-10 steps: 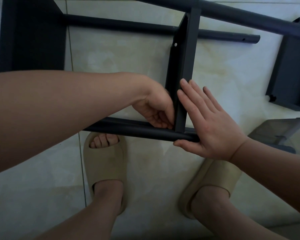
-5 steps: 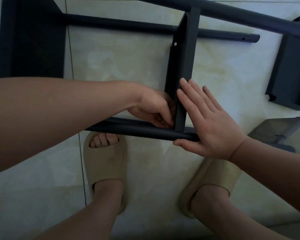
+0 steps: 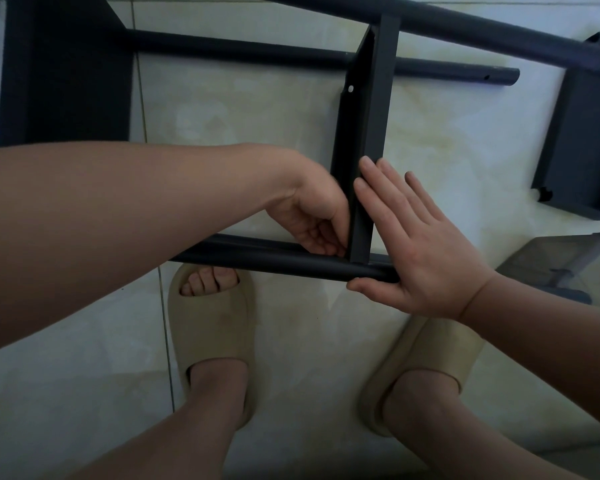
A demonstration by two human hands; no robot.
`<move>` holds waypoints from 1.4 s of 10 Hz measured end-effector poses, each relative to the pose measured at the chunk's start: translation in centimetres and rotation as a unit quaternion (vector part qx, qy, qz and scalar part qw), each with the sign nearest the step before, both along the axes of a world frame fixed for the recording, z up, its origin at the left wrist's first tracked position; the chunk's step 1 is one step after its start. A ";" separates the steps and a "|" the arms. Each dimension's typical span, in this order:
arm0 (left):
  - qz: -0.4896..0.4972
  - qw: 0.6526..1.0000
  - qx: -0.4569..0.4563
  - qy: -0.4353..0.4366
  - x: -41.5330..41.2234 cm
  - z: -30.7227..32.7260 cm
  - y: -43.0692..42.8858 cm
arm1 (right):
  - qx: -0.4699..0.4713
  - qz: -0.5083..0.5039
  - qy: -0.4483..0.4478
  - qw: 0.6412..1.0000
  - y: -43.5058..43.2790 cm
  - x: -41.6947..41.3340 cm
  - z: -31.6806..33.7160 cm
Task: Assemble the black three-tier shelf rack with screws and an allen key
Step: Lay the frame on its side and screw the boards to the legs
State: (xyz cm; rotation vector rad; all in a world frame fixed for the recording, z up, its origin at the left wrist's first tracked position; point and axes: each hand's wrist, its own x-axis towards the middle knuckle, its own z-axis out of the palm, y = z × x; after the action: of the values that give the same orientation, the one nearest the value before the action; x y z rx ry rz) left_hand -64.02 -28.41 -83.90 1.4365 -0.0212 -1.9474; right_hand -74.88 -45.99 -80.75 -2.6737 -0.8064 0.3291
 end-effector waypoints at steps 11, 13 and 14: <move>0.074 0.987 -0.146 0.001 -1.6 -0.7 1.7 | 0.003 -0.001 0.004 1.000 0.1 0.0 0.1; 0.009 0.993 -0.114 -0.026 -0.2 -0.6 1.5 | 0.003 -0.002 0.002 1.000 0.1 0.0 0.1; -0.089 0.992 -0.062 -0.068 0.9 0.0 1.0 | 0.003 -0.001 0.002 1.000 0.0 0.0 0.0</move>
State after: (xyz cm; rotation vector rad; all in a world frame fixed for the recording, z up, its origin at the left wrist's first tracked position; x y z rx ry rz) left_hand -63.15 -27.40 -83.91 1.5251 -0.3378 -1.9464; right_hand -74.91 -45.95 -80.71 -2.6681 -0.8011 0.3316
